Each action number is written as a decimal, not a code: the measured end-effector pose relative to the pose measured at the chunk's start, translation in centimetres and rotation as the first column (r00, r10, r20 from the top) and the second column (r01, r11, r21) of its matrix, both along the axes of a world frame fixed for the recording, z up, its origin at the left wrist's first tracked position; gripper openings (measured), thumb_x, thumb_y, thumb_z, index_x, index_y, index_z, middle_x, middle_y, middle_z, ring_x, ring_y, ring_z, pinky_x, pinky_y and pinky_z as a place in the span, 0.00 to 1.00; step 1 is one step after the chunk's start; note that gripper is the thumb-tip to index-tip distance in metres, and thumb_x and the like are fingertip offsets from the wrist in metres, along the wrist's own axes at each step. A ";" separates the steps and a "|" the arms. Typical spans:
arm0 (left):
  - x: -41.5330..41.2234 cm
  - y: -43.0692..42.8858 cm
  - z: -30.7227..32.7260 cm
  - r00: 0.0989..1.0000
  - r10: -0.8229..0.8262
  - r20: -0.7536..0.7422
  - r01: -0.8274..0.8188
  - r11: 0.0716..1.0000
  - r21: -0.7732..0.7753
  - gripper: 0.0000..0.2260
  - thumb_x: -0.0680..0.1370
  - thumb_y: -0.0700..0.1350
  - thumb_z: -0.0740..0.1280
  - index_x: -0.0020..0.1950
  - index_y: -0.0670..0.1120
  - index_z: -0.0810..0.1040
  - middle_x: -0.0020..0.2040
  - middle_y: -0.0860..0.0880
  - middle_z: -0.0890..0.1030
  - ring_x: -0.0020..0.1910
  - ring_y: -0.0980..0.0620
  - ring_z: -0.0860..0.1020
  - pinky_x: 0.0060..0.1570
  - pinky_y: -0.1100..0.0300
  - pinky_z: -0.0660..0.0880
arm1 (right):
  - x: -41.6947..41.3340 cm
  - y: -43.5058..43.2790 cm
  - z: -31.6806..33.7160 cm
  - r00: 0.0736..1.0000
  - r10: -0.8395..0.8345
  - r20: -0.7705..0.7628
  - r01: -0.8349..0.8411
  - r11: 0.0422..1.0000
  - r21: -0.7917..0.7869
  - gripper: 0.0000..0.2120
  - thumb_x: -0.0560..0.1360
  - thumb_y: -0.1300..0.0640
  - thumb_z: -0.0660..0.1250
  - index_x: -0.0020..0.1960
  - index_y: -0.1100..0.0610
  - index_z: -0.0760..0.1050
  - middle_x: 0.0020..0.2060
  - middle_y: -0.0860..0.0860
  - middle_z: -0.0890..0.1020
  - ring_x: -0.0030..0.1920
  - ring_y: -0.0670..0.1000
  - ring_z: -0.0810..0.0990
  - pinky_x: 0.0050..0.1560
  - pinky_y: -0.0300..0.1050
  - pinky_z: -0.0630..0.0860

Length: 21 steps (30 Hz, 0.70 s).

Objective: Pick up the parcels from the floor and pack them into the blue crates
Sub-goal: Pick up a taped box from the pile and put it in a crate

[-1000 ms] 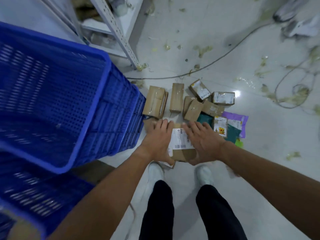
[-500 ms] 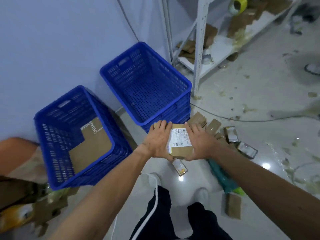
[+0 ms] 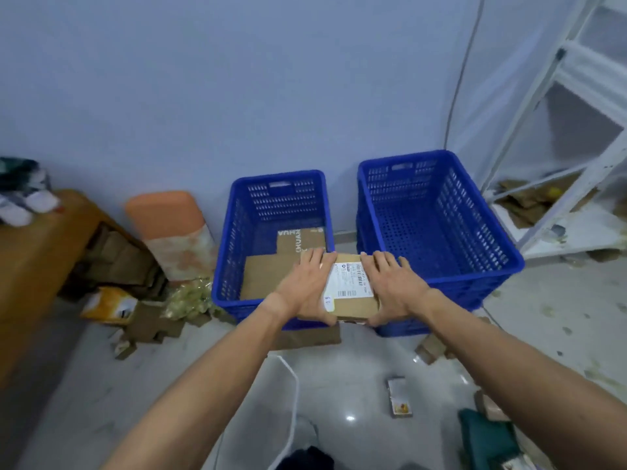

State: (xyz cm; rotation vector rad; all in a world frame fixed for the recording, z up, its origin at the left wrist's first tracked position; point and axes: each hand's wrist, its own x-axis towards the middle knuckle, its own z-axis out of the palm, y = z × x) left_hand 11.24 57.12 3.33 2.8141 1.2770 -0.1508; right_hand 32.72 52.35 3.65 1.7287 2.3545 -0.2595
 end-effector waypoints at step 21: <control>-18.1 12.3 -4.9 0.986 0.163 0.038 -0.158 0.982 -0.101 0.56 0.55 0.68 0.75 0.75 0.45 0.56 0.64 0.48 0.66 0.63 0.47 0.67 0.67 0.50 0.67 | -16.9 17.3 -2.7 0.964 0.265 0.013 -0.264 0.964 -0.025 0.58 0.57 0.26 0.66 0.75 0.57 0.51 0.61 0.56 0.65 0.62 0.57 0.66 0.61 0.57 0.70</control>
